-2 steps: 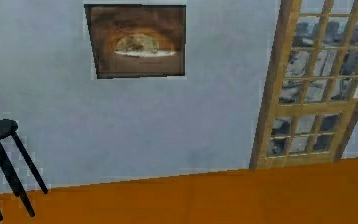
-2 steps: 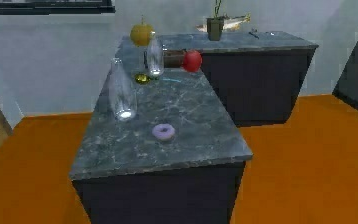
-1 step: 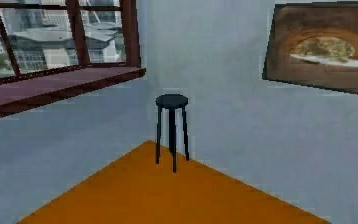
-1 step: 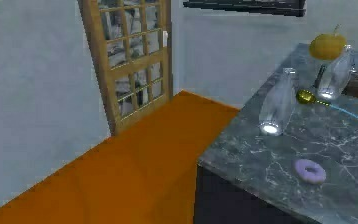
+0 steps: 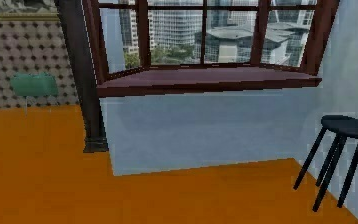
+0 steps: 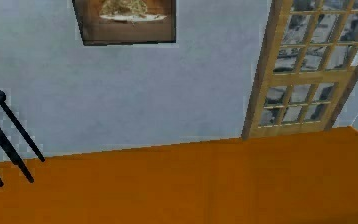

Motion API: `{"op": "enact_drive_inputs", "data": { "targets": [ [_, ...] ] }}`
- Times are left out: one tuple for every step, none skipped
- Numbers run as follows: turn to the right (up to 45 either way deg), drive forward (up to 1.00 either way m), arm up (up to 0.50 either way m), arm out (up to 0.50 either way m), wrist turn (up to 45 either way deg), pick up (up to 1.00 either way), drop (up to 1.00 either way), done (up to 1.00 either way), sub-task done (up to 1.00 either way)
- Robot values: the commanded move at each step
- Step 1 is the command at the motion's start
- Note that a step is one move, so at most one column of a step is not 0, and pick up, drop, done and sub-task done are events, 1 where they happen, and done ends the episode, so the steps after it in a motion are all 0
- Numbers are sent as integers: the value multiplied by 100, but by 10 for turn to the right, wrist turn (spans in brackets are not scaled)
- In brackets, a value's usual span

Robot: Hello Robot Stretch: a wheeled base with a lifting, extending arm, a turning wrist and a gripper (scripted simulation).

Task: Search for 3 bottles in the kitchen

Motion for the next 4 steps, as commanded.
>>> {"op": "enact_drive_inputs", "data": {
  "targets": [
    [-60,0,0,0,0,0,0,0,0],
    [0,10,0,0,0,0,0,0,0],
    [-450,0,0,0,0,0,0,0,0],
    [-420,0,0,0,0,0,0,0,0]
  ]
}}
